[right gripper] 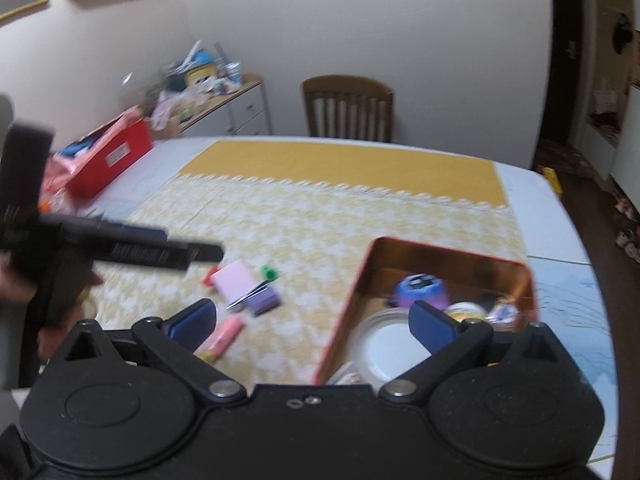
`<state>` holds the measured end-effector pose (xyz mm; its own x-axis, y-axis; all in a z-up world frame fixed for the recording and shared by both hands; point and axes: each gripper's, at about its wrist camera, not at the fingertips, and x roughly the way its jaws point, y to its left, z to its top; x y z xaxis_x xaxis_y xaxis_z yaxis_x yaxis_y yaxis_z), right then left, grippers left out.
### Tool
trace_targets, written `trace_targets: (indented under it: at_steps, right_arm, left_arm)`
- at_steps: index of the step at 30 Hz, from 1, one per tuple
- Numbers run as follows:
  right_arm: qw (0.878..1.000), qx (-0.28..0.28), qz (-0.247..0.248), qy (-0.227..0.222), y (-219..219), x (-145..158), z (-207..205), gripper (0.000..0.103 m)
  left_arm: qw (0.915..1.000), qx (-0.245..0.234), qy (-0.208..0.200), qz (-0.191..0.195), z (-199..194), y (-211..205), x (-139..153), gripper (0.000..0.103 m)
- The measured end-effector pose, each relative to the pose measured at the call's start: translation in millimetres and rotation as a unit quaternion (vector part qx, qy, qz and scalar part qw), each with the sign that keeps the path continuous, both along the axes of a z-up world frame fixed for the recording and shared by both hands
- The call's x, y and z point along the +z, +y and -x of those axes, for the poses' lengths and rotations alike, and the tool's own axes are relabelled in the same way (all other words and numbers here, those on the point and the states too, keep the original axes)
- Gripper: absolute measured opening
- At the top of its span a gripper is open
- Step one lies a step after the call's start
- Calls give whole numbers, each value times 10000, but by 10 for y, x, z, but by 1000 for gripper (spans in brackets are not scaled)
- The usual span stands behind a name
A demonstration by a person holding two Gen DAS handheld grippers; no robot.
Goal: Organize rigid objects
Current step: 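Grasp the pink eraser block with the left tool while the right tool moves to the pink stick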
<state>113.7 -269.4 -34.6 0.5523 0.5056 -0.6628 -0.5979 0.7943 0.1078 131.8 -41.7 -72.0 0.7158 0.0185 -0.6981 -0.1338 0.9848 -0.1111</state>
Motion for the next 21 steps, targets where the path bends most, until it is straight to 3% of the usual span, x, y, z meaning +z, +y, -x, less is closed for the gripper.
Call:
trace_targets:
  at_steps: [5,9,21]
  right_arm:
    - [9991,384,165,124,328,-138,145,102]
    - [9973,624,313,226,564,-269,209,100]
    - [9944,460,715,631,938,-728,38,73]
  left_arm:
    - [9998,-147,108,-107,3,93,-136,84]
    - [9975,-510,146,-472,12,37,-279,84]
    - [9865,-1283,194,-1002,-146,-72,-560,84]
